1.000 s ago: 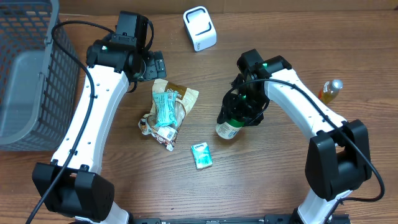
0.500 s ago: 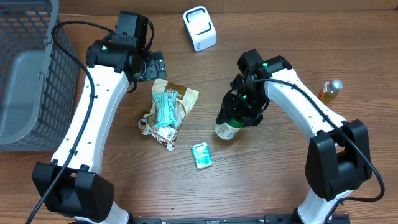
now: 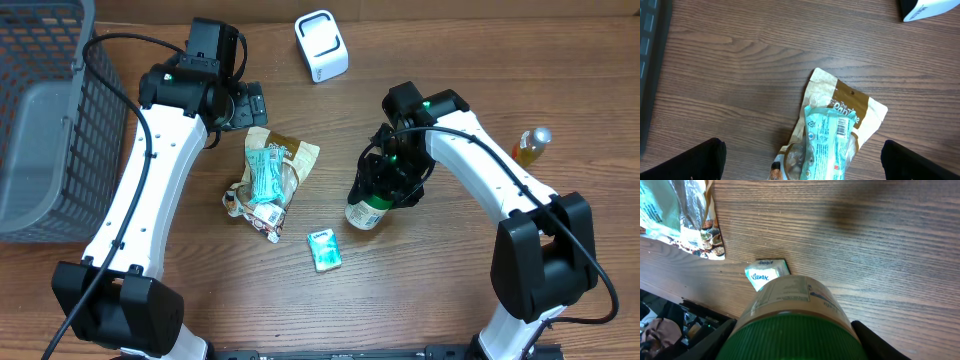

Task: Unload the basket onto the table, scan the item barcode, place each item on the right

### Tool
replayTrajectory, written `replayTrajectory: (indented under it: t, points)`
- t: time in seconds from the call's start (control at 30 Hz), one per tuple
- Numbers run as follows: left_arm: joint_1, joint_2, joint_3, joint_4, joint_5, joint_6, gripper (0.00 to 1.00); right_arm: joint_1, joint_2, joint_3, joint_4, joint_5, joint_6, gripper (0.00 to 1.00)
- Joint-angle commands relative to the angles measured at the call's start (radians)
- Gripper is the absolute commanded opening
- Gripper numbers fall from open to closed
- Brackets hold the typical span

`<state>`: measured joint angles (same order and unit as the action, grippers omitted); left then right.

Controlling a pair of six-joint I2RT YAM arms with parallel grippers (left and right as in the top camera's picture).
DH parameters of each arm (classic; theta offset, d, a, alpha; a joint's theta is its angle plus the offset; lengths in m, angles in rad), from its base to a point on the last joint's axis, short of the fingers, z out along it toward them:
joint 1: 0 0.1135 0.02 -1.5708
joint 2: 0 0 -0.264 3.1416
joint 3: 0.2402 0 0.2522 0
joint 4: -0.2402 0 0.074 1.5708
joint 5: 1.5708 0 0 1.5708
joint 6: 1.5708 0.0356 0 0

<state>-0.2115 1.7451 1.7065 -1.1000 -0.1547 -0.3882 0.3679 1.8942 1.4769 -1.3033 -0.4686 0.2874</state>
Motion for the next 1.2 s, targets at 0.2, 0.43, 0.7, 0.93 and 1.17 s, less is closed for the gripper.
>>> replayTrajectory:
  t: [0.2,0.43,0.7,0.93,1.17]
  points:
    - [-0.005,-0.012,0.017,0.000,-0.010,0.015,1.00,-0.005,-0.042,0.026,-0.044,-0.032,-0.008,0.40]
    - [-0.005,-0.012,0.017,0.000,-0.010,0.015,1.00,-0.005,-0.042,0.026,-0.102,-0.140,-0.007,0.41]
    - [-0.005,-0.012,0.017,0.000,-0.010,0.015,1.00,-0.005,-0.042,0.026,-0.101,-0.155,-0.007,0.40]
    - [-0.005,-0.012,0.017,0.000,-0.010,0.015,1.00,-0.005,-0.042,0.026,-0.098,-0.155,-0.007,0.41]
    - [-0.005,-0.012,0.017,0.000,-0.010,0.015,1.00,-0.005,-0.042,0.026,-0.098,-0.155,-0.007,0.41]
